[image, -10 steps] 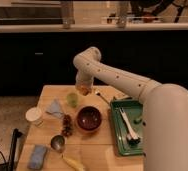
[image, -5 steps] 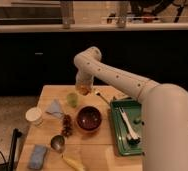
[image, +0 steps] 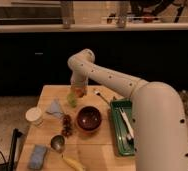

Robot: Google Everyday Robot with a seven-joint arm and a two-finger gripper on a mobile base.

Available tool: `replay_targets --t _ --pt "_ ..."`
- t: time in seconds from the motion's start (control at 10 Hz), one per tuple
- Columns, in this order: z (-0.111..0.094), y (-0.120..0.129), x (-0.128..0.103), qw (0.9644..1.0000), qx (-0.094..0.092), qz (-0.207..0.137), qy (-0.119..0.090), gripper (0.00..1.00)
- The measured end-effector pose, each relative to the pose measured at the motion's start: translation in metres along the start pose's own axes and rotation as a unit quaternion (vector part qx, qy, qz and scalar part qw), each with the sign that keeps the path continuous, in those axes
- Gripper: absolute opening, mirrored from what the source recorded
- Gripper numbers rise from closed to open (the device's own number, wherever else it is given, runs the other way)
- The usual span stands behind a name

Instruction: Place apple in plastic cup

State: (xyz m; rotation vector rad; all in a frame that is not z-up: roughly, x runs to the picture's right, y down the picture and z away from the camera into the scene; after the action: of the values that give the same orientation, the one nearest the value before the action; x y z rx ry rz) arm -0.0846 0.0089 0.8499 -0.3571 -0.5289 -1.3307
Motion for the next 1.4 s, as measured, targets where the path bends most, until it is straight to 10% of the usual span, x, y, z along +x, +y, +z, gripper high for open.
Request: replay_targets --t 0.9,1.4 --pt "0.018 -0.041 -0.014 0.9990 0.005 -0.041 -0.019 0.01" --pt "0.014 -0.047 -0.005 0.9991 0.001 -0.040 -0.014 0.50"
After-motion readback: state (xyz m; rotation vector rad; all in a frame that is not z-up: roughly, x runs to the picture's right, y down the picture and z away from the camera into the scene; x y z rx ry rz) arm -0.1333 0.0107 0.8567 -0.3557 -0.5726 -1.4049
